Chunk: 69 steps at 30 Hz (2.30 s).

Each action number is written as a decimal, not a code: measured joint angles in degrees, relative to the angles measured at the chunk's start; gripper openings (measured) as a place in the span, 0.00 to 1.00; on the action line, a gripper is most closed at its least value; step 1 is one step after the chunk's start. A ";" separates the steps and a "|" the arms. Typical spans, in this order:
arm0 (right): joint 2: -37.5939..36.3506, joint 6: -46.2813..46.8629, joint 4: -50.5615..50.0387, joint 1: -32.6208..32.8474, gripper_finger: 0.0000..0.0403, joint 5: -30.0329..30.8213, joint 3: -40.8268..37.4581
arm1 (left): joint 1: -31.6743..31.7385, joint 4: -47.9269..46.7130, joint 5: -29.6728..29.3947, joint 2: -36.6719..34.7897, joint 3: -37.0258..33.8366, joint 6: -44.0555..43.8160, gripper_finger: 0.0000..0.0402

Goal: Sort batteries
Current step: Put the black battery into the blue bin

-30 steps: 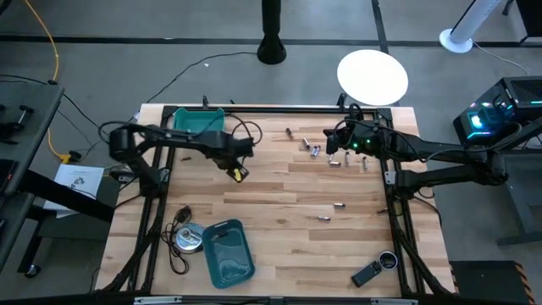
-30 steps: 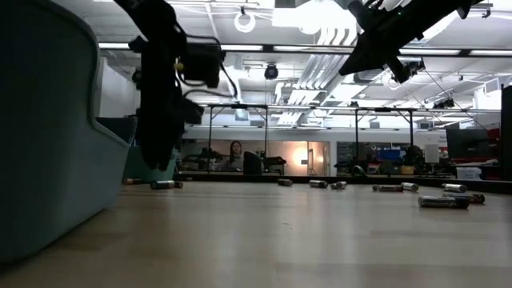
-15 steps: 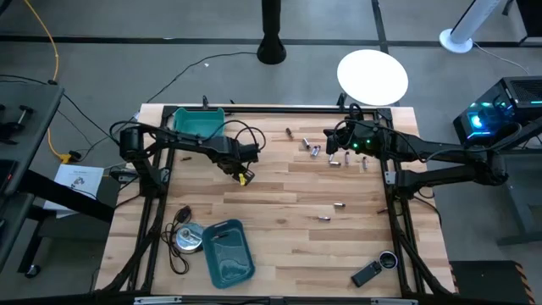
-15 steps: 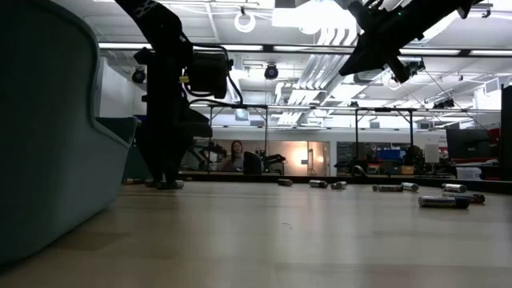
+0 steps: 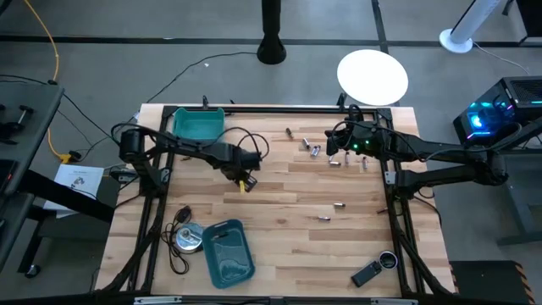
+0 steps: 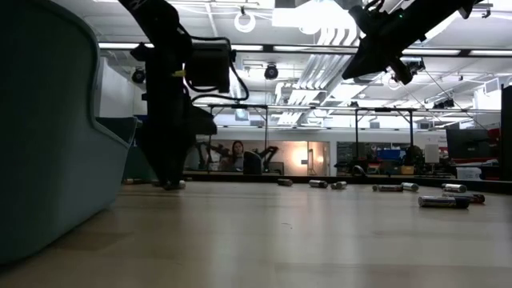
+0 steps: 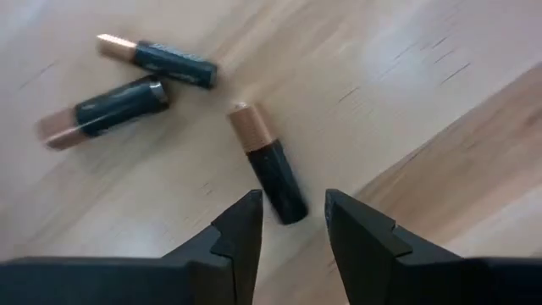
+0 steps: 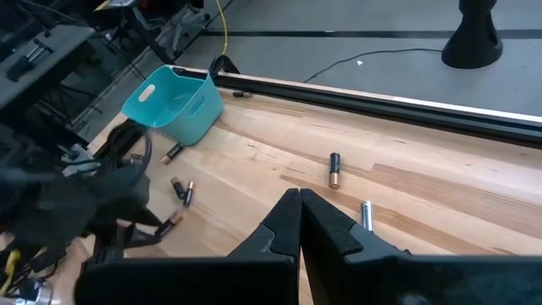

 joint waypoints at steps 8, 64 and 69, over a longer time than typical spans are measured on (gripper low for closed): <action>0.02 0.01 -0.24 -0.01 0.00 0.36 -0.02 | 0.34 1.80 -1.13 3.32 0.20 -0.48 0.21; 0.02 0.49 -0.87 -0.01 0.00 0.05 -0.02 | 1.29 -4.44 -0.21 -21.04 -1.97 46.36 0.46; 0.02 1.53 -0.87 -0.01 0.00 0.32 -0.02 | 8.91 -2.65 -1.93 -13.27 -1.97 64.25 0.47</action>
